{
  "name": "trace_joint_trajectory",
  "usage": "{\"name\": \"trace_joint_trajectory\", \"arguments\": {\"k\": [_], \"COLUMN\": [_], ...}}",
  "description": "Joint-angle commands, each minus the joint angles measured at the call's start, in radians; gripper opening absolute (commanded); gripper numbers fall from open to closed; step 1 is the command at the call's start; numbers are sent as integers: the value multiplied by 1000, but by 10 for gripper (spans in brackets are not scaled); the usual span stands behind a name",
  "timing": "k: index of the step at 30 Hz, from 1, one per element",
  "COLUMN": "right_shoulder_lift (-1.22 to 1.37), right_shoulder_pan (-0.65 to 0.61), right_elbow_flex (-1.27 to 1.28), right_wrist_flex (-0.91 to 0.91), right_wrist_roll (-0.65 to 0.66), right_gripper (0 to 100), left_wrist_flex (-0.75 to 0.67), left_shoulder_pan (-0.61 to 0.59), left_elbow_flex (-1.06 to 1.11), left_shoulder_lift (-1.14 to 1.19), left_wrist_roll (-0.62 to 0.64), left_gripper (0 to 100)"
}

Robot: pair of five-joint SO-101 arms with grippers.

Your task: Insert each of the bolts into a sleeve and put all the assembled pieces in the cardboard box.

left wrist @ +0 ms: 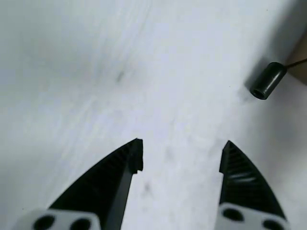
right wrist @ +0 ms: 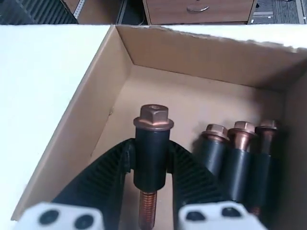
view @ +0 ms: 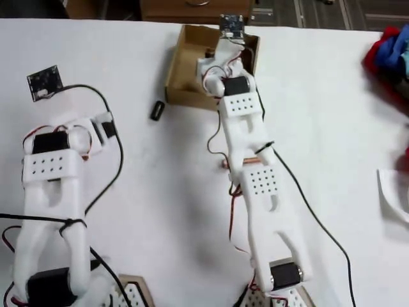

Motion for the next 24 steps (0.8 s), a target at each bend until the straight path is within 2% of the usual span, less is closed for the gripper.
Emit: {"name": "trace_joint_trajectory", "arguments": {"k": [1,8,14,17,22,24], "right_shoulder_lift": [4,31,12,-15,-90,-113], "right_shoulder_pan": [-10,-8,-5,-4,25,67], "right_elbow_flex": [-6,-6,-6,-6,-61,-107], "right_wrist_flex": [-4,-4,2,2,-4,-4], "right_wrist_roll": [0,0,0,9,9,9], "right_gripper": [22,26,159,133,22,26], "left_wrist_flex": [-21,-21,-20,-18,-21,-21], "left_shoulder_pan": [-6,-9,-9,-9,-9,-9], "left_elbow_flex": [-5,-5,-5,-5,-5,-5], "left_shoulder_lift": [-12,-12,-12,-12,-12,-12], "left_wrist_roll": [-6,-6,-6,-6,-6,-6], "left_gripper": [271,271,271,271,271,271]}}
